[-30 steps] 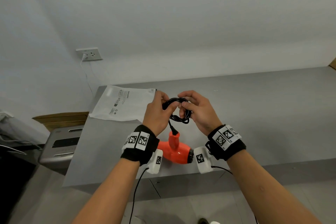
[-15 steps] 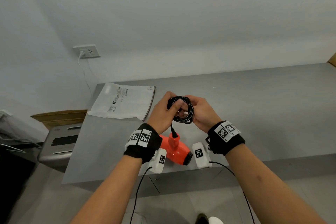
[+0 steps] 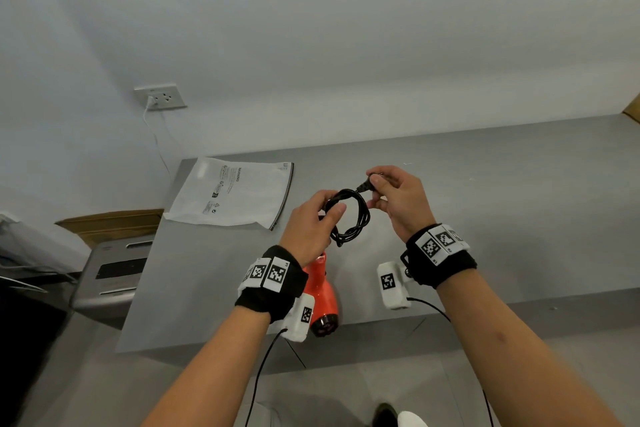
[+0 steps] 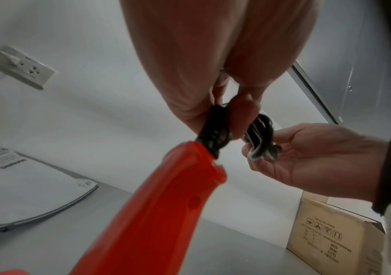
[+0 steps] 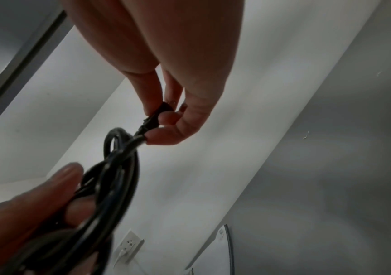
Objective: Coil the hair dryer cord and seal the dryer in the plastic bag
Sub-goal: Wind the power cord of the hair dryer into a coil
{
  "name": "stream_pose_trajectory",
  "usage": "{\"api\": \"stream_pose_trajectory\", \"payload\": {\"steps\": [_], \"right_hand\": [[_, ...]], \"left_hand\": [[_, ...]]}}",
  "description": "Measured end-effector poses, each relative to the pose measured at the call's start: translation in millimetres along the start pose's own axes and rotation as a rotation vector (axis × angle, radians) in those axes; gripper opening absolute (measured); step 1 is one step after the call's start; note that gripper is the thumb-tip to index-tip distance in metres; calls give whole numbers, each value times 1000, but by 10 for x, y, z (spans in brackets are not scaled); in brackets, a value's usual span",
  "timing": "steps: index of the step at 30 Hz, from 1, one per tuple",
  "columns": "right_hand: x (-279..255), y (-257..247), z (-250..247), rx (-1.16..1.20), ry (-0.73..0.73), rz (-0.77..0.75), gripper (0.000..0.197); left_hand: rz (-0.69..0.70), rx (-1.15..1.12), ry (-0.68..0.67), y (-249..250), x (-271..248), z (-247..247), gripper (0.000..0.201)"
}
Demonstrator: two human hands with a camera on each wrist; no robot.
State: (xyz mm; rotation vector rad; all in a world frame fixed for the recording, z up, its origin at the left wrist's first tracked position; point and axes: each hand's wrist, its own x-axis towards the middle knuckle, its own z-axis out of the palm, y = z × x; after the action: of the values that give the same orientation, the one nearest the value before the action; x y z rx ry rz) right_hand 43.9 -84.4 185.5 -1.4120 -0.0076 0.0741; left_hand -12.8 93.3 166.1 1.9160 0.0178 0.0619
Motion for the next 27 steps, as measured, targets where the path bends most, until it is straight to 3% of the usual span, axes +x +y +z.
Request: {"api": "stream_pose_trajectory", "payload": {"steps": [4, 8, 10, 12, 15, 18, 20, 24, 27], "right_hand": [[-53, 6, -79, -41, -36, 86, 29], [-147, 11, -117, -504, 138, -76, 38], [-229, 59, -72, -624, 74, -130, 33], [-323, 134, -7, -682, -72, -99, 42], [-371, 300, 7, -614, -145, -29, 51], [-237, 557, -128, -505, -53, 33, 28], [-123, 732, -272, -401, 28, 95, 26], [-18, 957, -536, -190, 128, 235, 38], [33, 1207, -734, -77, 231, 347, 42]], "left_hand": [[-33, -148, -32, -43, -25, 2, 29], [5, -57, 16, -34, 7, 38, 29], [56, -5, 0, -28, 33, 95, 32], [103, 19, -62, -48, 63, 164, 35], [104, 30, -188, -113, 70, 291, 44], [26, 18, -224, -185, 53, 361, 44], [-2, 73, -228, -265, 15, 353, 42], [4, 539, -277, -671, -138, 320, 55], [-133, 768, -322, -1053, -293, 331, 58]]}}
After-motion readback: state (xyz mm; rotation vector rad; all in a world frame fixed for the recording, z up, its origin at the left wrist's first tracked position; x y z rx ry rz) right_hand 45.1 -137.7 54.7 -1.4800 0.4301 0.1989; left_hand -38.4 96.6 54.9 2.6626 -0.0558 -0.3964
